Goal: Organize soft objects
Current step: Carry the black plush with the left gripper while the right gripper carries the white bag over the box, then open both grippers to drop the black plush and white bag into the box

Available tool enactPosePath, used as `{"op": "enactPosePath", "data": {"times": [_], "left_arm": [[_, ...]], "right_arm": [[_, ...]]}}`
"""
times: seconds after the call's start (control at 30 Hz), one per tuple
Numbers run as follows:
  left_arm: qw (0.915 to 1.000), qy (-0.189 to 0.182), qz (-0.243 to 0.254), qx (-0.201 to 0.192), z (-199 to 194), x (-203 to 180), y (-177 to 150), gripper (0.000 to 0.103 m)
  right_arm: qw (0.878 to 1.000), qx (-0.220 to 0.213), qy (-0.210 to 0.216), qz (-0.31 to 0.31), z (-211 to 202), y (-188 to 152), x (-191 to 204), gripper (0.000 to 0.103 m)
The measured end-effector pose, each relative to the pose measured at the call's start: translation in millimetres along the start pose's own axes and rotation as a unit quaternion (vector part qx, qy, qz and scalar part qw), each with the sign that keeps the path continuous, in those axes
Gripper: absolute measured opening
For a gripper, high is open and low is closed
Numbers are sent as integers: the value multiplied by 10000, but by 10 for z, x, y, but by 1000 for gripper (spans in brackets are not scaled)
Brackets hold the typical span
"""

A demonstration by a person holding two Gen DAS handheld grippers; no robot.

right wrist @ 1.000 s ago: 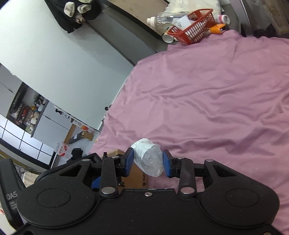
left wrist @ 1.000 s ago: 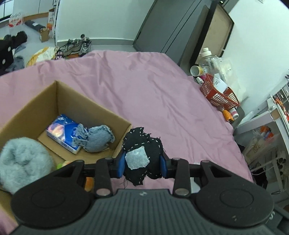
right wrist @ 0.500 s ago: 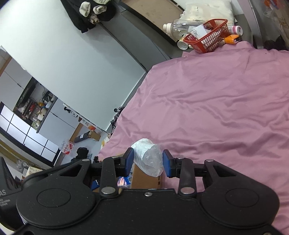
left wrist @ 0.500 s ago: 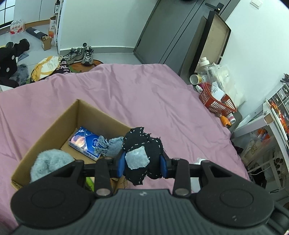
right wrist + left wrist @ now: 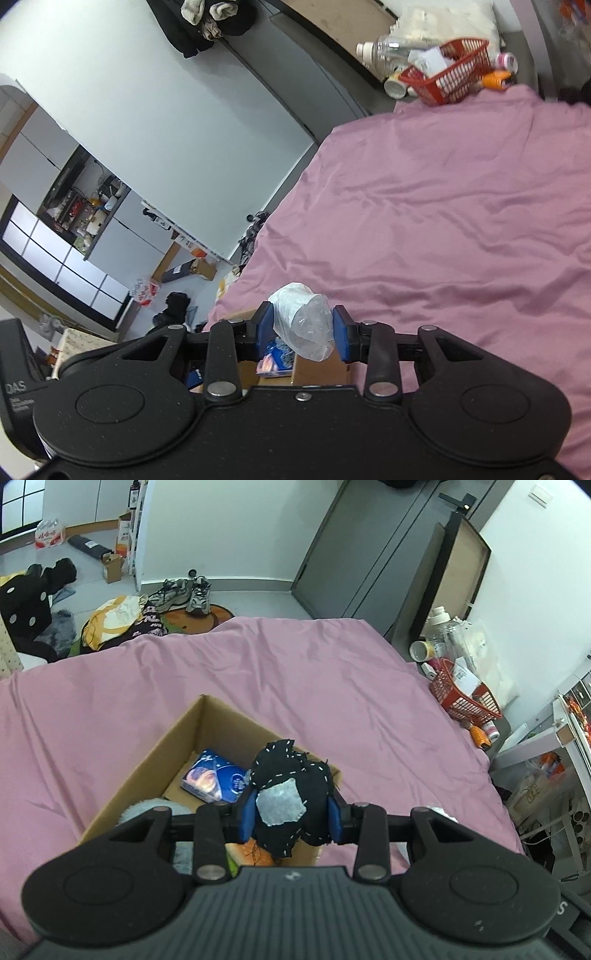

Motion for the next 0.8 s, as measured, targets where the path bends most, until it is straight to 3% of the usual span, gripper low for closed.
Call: {"op": "enactPosePath", "data": {"times": [0.27,0.43,0.6,0.8], "left_arm": [[9993,335,-23,192,234,198,28,42],[9970,698,-112,311,378,318,48,54],[9968,719,-120,338,419,387,88,60],[9968,706,-112,364,431,458,150,61]], "right_arm": [[9999,91,74,-102,102,-45,67,34],[9995,175,213,-146,182,-75,104,34],[9991,258,276,-197,273,-115,147,35],[9988,291,304,-235,360,-131,187,35]]}}
Point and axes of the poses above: each gripper's, at about its wrist camera, not at the fingertips, and z roughly the way its jaws point, x to its left, y to its top, the point moved 5 cm from there along z, roughly the way its jaws point, and after that the axes turned 7 degrees about y, right-handed, at the moved point
